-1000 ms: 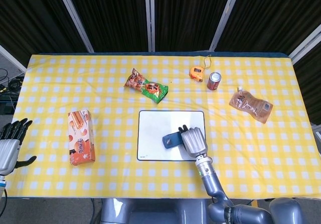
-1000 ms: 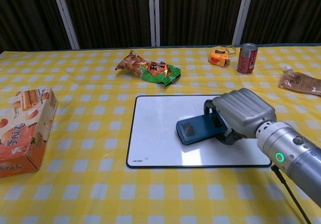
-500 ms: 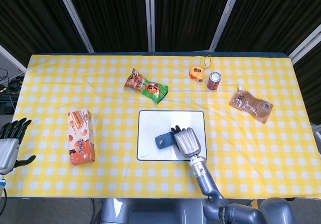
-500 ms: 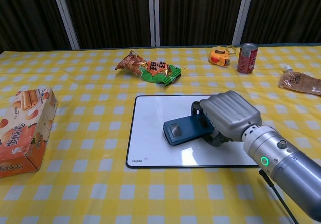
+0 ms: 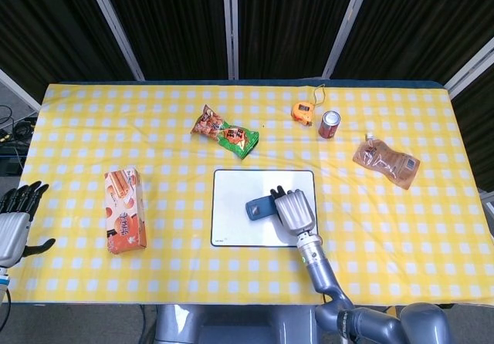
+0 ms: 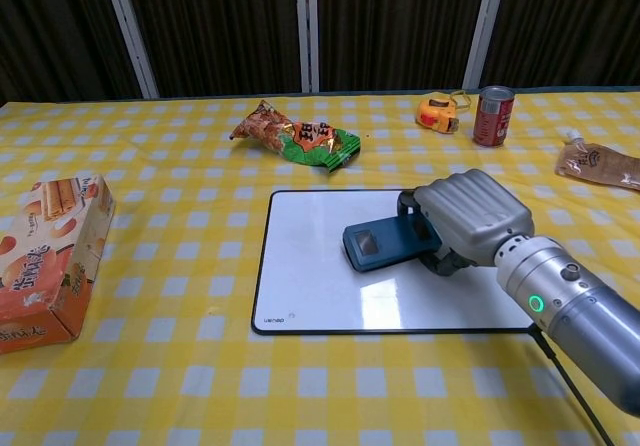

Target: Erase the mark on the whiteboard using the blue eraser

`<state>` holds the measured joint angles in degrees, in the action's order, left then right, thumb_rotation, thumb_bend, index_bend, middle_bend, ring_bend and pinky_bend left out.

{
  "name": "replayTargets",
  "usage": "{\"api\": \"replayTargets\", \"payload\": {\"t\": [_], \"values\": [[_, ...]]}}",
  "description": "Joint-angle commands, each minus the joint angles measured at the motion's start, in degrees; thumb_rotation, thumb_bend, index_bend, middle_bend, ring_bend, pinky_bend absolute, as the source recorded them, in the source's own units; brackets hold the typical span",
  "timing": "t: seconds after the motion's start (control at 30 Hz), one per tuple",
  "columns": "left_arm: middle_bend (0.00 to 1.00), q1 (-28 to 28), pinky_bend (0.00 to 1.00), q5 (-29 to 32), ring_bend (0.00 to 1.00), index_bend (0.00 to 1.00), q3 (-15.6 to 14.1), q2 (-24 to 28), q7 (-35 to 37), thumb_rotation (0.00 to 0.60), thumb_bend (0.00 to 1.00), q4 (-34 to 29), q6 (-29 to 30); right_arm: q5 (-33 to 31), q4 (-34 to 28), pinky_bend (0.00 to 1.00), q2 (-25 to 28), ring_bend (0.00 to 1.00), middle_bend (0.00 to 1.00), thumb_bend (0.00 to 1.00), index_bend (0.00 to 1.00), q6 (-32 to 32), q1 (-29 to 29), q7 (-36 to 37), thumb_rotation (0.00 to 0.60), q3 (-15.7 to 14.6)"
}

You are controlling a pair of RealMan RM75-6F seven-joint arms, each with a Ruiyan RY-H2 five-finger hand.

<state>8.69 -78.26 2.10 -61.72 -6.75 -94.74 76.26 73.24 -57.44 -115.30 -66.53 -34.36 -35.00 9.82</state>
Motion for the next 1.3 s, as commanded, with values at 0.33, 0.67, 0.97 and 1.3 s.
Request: {"api": "replayTargets", "payload": {"t": [0.33,0.67,0.97,1.3], "values": [[0.0,-0.01,0.0,-0.27,0.0,0.0,-0.17,-0.1,-0.41,0.6,0.18,-0.21,0.1,-1.52,0.92,0.68,2.67,0.64,0.72,0.35,0.86,-0.28,0.85,-1.12,0.6,1.5],[0.0,-0.05,0.0,-0.57,0.0,0.0,-0.25,-0.1,-0.74,0.6,0.18,-0.5,0.37,-1.48,-0.95,0.68,3.37,0.64,0.72,0.35,0.86,-0.14,1.26,-1.35,0.6,0.88],[0.0,-0.02,0.0,-0.64,0.0,0.0,-0.24,-0.04,-0.44,0.6,0.18,-0.45,0.35,0.74,-3.6,0.68,0.36,0.64,0.72,0.35,0.86,-0.18,0.93,-1.29,0.6,-1.3],[0.0,-0.09,0.0,-0.7,0.0,0.0,-0.21,0.07,0.0,0.6,0.18,-0.35,0.48,1.74,-3.04,0.68,-1.2,0.64,0.72,0.35,0.86,0.28,0.56,-1.44,0.6,-1.67]]}}
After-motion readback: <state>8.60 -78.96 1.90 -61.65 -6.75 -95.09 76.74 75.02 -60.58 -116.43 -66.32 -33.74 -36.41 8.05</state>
